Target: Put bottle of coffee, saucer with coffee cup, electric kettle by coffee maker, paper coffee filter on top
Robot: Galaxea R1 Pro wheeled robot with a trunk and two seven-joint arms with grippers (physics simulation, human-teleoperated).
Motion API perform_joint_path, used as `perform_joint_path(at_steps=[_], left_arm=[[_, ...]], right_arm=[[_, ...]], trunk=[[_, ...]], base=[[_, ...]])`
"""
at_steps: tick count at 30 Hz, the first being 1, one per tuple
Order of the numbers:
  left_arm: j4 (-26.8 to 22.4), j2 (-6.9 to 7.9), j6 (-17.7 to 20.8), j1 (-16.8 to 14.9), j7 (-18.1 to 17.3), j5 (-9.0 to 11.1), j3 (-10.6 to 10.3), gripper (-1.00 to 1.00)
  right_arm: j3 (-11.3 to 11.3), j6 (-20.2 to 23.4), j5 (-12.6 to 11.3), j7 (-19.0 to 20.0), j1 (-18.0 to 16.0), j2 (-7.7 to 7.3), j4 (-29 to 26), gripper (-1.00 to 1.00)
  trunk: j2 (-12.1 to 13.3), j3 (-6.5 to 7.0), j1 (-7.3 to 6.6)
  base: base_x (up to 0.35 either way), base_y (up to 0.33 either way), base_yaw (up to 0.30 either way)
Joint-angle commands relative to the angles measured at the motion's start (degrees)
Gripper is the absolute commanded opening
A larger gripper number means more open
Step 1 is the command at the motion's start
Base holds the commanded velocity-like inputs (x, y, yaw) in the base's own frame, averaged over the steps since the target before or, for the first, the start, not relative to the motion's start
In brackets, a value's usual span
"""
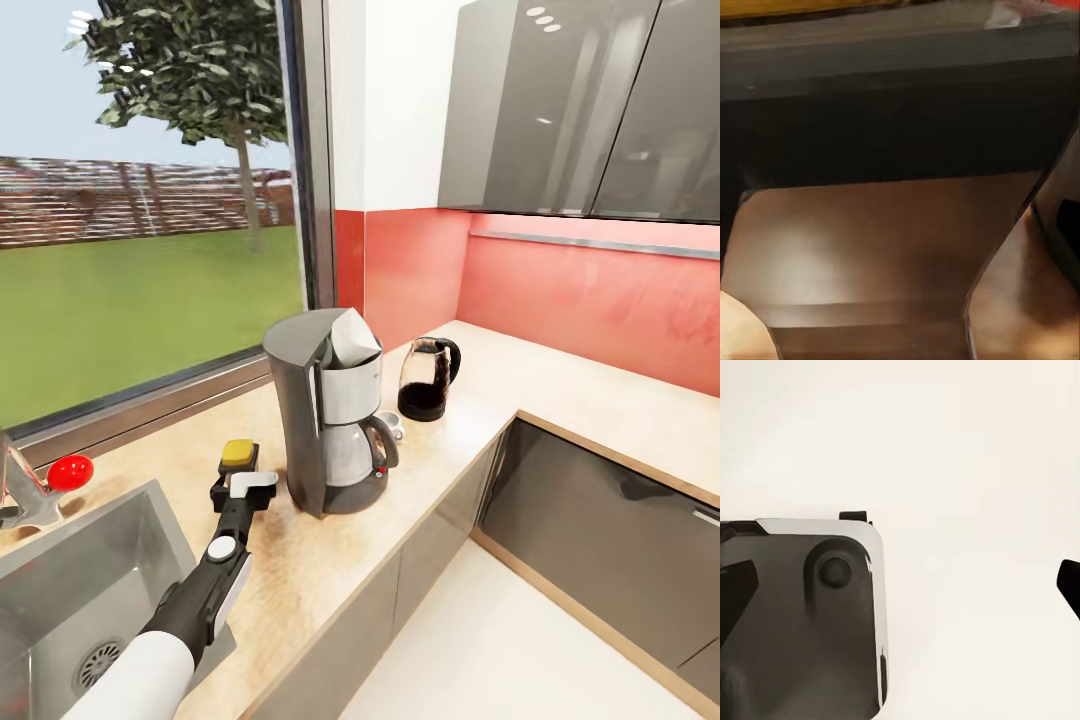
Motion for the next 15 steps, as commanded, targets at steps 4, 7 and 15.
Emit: perform_joint_path(at_steps=[4, 7, 15], left_arm=[[0.0, 0.01, -0.1, -0.1, 0.5, -0.6, -0.1, 1.00], [0.0, 0.01, -0.1, -0.1, 0.5, -0.6, -0.1, 1.00], [0.0, 0.01, -0.1, 0.0, 0.5, -0.6, -0.2, 1.00]], right_arm=[[0.1, -0.2, -0.3, 0.0, 0.0, 0.00, 0.0, 1.00], [0.1, -0.2, -0.3, 0.0, 0.0, 0.00, 0.0, 1.00], [0.1, -0.2, -0.3, 0.0, 0.0, 0.00, 0.0, 1.00]], trunk=[[-0.1, -0.12, 0.03], [-0.1, -0.12, 0.03], [-0.1, -0.12, 0.03]], base=[[0.000, 0.000, 0.000], [0.000, 0.000, 0.000], [-0.206, 0.000, 0.000]])
